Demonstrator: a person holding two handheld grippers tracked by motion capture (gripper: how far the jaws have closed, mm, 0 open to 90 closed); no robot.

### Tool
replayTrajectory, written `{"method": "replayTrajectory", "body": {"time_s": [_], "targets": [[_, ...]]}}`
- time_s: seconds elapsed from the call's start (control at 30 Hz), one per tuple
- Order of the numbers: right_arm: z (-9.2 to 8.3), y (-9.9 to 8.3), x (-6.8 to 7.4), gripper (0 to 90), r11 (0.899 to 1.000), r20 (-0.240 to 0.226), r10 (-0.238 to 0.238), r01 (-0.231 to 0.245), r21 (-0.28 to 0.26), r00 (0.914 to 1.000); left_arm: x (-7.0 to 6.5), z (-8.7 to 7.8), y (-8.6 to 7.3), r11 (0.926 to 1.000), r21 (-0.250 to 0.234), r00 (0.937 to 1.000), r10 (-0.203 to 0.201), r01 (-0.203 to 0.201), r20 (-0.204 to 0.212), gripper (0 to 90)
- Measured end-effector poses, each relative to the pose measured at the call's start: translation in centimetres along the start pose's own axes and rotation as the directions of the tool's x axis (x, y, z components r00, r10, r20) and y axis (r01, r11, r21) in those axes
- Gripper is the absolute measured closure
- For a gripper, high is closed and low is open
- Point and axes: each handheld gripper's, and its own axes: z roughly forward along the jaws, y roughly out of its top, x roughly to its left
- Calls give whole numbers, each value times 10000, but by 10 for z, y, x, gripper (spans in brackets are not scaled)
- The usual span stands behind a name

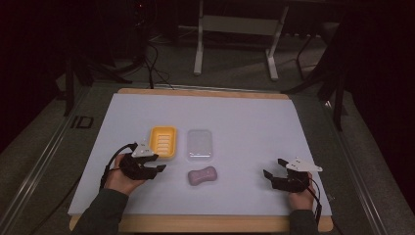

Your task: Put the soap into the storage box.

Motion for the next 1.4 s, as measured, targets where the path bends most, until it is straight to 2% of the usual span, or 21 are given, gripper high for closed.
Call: {"method": "replayTrajectory", "body": {"time_s": [0.47,0.93,1.4], "targets": [[0,0,0,226,10000,-8,-45,45,4,10000,-9,10,19,9960,581,9971,663,-684,373,500],[0,0,1,226,10000,-2,-78,78,17,10000,-16,12,34,9911,843,9935,983,-1029,574,500],[1,0,1,225,10000,2,-89,89,28,10000,-21,17,49,9833,1250,9899,1252,-1326,658,500]]}}
